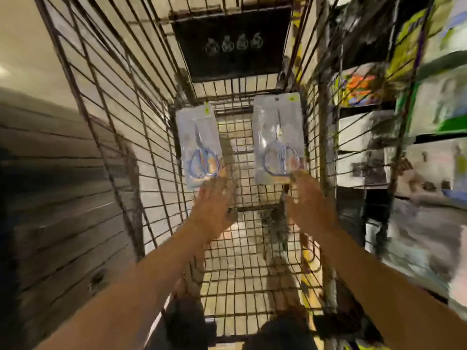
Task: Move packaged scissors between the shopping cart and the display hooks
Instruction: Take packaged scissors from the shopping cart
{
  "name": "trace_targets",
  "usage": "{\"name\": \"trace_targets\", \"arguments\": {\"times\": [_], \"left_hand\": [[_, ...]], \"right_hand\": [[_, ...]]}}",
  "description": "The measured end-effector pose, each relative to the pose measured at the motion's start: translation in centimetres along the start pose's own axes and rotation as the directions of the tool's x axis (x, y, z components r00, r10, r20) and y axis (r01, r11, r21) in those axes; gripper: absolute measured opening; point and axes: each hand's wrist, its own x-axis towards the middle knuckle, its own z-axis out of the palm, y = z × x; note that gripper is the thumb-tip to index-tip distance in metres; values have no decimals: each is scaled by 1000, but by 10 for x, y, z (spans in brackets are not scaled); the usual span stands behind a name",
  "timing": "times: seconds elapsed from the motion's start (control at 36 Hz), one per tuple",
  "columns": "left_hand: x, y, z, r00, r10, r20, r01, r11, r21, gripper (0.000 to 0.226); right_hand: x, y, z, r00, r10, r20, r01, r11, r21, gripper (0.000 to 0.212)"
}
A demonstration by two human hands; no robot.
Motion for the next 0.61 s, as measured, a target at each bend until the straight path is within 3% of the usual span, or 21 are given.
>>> {"name": "trace_targets", "arguments": {"times": [0.06,0.14,0.22,0.44,0.61], "left_hand": [[14,-3,2,1000,-9,-4,9,1000,-3,81],[28,-5,2,1000,-9,10,9,1000,-18,80],[34,-7,4,1000,-15,9,15,1000,-18,76],[29,-19,3,997,41,-63,-44,998,-41,75],[22,-25,-1,996,28,-88,-36,995,-90,75]], "right_hand": [[19,10,13,998,-27,-63,29,999,32,64],[43,14,24,994,-20,-105,29,997,76,49],[63,10,32,978,90,-190,-53,980,191,45],[82,1,48,927,274,-254,-184,926,330,73],[84,-7,47,881,331,-338,-220,919,327,98]]}}
